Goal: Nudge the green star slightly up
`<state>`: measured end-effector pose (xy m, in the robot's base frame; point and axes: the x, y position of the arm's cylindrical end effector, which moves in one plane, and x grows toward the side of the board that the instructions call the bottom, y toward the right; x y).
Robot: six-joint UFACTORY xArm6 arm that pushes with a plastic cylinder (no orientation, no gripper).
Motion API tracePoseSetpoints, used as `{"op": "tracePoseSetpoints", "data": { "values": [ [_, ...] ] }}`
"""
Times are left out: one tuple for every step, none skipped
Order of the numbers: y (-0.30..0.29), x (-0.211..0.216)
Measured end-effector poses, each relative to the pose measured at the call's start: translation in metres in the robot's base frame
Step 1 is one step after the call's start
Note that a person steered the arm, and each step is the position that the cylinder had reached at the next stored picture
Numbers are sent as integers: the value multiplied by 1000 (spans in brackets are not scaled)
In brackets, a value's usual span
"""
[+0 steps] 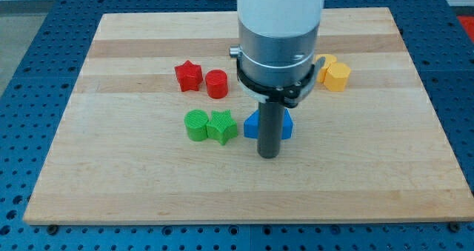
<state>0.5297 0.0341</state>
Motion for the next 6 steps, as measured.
{"op": "tracePoseSetpoints", "data": {
  "values": [
    [-2,3],
    [-36,3],
    [-73,3],
    [-84,3],
    [-84,2],
    [-84,-5]
  ]
}}
